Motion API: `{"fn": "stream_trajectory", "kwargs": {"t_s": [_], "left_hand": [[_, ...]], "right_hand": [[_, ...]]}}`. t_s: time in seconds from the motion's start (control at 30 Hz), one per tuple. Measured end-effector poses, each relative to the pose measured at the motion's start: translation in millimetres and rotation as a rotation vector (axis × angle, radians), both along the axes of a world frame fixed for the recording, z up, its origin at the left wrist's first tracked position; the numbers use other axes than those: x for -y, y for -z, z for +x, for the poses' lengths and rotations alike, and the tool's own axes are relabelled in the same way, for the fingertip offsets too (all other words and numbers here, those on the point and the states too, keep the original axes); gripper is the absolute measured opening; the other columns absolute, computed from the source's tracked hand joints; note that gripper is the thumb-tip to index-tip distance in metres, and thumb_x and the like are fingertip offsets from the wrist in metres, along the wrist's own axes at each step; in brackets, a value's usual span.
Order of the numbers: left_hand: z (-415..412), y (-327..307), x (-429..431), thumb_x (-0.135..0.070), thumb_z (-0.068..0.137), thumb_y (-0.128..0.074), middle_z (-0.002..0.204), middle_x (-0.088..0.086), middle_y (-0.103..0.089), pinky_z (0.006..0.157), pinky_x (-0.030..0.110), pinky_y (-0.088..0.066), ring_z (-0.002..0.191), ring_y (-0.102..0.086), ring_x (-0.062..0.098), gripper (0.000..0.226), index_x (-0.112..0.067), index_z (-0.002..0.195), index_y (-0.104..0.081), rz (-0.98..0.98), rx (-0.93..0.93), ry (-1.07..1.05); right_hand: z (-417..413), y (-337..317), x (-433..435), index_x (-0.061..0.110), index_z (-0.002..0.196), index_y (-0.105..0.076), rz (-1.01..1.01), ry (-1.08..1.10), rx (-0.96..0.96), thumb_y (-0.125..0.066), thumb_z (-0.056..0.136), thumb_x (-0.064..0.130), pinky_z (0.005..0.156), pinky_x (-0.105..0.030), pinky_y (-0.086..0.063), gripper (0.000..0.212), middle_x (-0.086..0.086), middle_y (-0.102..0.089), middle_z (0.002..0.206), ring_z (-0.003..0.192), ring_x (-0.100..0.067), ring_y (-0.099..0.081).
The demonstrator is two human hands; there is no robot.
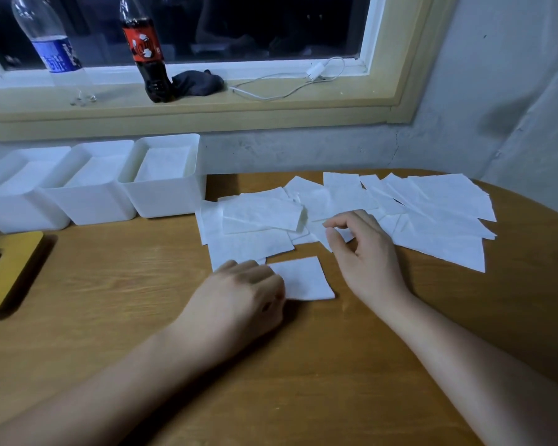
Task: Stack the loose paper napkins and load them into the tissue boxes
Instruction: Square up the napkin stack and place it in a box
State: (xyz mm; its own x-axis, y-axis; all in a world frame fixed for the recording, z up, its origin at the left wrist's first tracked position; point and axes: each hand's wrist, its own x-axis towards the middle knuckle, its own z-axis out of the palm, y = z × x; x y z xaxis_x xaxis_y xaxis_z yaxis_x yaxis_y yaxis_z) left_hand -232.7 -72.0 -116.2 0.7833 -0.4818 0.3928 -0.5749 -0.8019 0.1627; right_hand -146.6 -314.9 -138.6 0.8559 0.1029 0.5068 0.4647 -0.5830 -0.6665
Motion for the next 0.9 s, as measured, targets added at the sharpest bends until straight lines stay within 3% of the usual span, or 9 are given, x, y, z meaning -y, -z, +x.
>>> {"fn": "stream_trajectory", "kwargs": {"t_s": [0.13,0.3,0.43,0.53,0.63,0.8,0.9], "left_hand": [[-19,6,2,-0.033,0.100,-0.063,0.096,-0.011,-0.064,0.079,0.037,-0.053,0.091,-0.061,0.016,0.012,-0.026,0.091,-0.063,-0.039,-0.103,0.102],[-28,1,2,-0.053,0.108,-0.055,0.100,-0.014,-0.064,0.085,0.034,-0.052,0.096,-0.061,0.014,0.030,-0.027,0.098,-0.067,-0.093,-0.208,0.176],[-29,-4,0,-0.046,0.107,-0.062,0.094,-0.015,-0.061,0.076,0.034,-0.053,0.088,-0.059,0.007,0.018,-0.028,0.102,-0.067,-0.173,-0.220,0.173],[-26,-6,-4,-0.038,0.106,-0.065,0.092,-0.016,-0.063,0.074,0.034,-0.054,0.083,-0.061,0.004,0.012,-0.028,0.101,-0.067,-0.229,-0.231,0.158],[-15,-6,-16,-0.032,0.103,-0.070,0.096,-0.018,-0.069,0.072,0.027,-0.054,0.085,-0.065,0.001,0.003,-0.030,0.104,-0.068,-0.271,-0.225,0.086],[6,-4,-34,-0.019,0.092,-0.083,0.091,-0.019,-0.072,0.071,0.011,-0.045,0.083,-0.069,0.002,0.020,-0.029,0.105,-0.073,-0.396,-0.171,-0.148],[17,-1,-47,-0.024,0.088,-0.088,0.103,-0.020,-0.069,0.073,0.010,-0.043,0.093,-0.069,0.007,0.031,-0.030,0.111,-0.069,-0.437,-0.106,-0.249]], "right_hand": [[14,4,-3,0.023,0.107,-0.072,-0.167,-0.016,0.045,-0.069,0.100,0.020,0.099,-0.038,-0.047,0.008,0.014,-0.064,0.113,0.112,-0.012,-0.058],[34,5,-18,0.026,0.116,-0.075,-0.339,0.003,0.112,-0.077,0.091,0.023,0.099,-0.037,-0.040,0.025,0.010,-0.061,0.117,0.116,-0.019,-0.055],[43,7,-31,0.025,0.121,-0.076,-0.401,-0.028,0.141,-0.077,0.088,0.016,0.098,-0.041,-0.042,0.034,0.006,-0.062,0.122,0.118,-0.021,-0.055],[48,5,-39,0.024,0.115,-0.077,-0.416,-0.021,0.159,-0.075,0.089,0.012,0.097,-0.041,-0.041,0.029,0.005,-0.063,0.121,0.117,-0.022,-0.055],[50,4,-42,0.022,0.106,-0.077,-0.402,-0.007,0.180,-0.071,0.094,0.011,0.095,-0.041,-0.041,0.018,0.006,-0.064,0.118,0.115,-0.020,-0.056],[40,-7,-39,0.021,0.109,-0.076,-0.305,-0.026,0.217,-0.065,0.102,0.015,0.096,-0.039,-0.042,0.014,0.006,-0.069,0.118,0.115,-0.017,-0.059],[21,-17,-36,0.020,0.109,-0.075,-0.247,-0.068,0.224,-0.066,0.103,0.015,0.096,-0.039,-0.044,0.013,0.007,-0.070,0.117,0.115,-0.016,-0.060]]}}
